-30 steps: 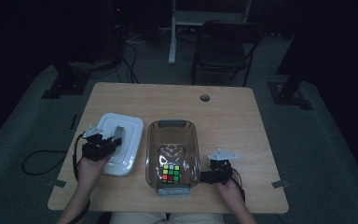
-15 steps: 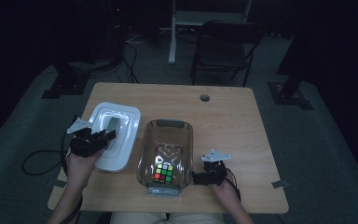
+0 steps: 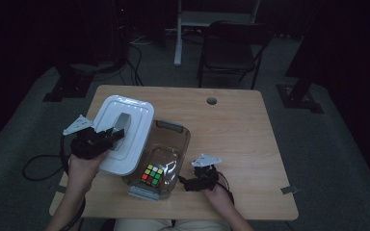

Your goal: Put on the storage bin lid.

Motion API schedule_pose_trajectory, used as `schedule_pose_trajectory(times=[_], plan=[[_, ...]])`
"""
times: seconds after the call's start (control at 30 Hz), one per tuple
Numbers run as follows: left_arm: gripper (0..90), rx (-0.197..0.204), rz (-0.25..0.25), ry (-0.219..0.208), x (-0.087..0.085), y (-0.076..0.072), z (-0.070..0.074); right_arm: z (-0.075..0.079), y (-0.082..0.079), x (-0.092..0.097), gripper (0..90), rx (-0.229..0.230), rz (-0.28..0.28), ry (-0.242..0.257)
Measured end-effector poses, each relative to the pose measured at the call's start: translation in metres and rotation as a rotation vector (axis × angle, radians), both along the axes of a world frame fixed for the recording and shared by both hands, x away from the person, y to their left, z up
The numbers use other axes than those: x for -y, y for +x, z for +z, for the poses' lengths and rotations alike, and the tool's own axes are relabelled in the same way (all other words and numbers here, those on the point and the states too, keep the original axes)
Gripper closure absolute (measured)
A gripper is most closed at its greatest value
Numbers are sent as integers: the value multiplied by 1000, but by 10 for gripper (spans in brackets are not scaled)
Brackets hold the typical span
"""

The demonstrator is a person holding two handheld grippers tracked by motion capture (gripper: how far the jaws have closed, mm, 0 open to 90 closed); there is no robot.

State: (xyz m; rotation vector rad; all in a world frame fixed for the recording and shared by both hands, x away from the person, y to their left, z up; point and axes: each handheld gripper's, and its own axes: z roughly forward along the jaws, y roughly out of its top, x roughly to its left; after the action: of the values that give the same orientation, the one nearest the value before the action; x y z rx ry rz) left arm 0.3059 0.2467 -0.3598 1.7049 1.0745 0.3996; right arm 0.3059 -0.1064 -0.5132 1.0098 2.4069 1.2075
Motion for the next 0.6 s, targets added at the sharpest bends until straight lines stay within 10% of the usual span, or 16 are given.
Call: schedule_pose_trajectory(times=[0.6], plan=[[713, -67, -162, 12, 27, 2, -8, 2, 9, -40, 123, 21, 62, -5]])
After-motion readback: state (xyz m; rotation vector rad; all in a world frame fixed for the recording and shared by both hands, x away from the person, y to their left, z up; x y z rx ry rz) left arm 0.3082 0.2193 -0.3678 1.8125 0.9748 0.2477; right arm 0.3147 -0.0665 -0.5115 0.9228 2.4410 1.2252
